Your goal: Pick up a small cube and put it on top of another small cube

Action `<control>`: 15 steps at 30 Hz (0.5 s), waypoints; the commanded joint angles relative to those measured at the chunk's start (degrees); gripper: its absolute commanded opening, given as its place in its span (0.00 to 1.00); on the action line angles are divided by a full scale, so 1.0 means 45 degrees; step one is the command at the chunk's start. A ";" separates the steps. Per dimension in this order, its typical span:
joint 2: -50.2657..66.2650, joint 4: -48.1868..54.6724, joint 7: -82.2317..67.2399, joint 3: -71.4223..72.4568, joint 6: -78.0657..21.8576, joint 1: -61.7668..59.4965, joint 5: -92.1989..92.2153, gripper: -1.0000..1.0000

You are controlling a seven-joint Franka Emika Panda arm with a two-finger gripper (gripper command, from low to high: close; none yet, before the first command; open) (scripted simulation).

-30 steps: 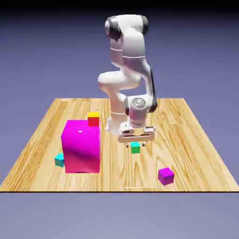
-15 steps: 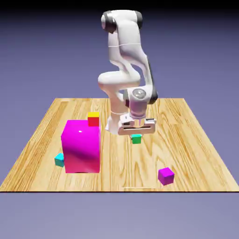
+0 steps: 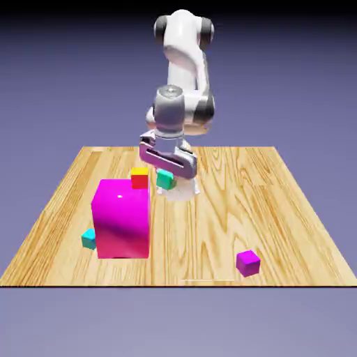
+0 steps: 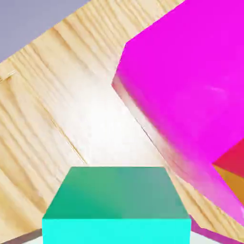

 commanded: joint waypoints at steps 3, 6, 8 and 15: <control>-0.0535 0.0710 0.0706 -0.0552 -0.1668 -0.1321 0.0968 0.00; -0.0928 0.1253 0.1163 -0.1159 -0.3113 -0.2437 0.2127 0.00; -0.0804 0.0826 0.1132 -0.1120 -0.2560 -0.2406 0.2185 0.00; -0.0497 -0.0230 0.1054 -0.1023 -0.1194 -0.2329 0.2327 1.00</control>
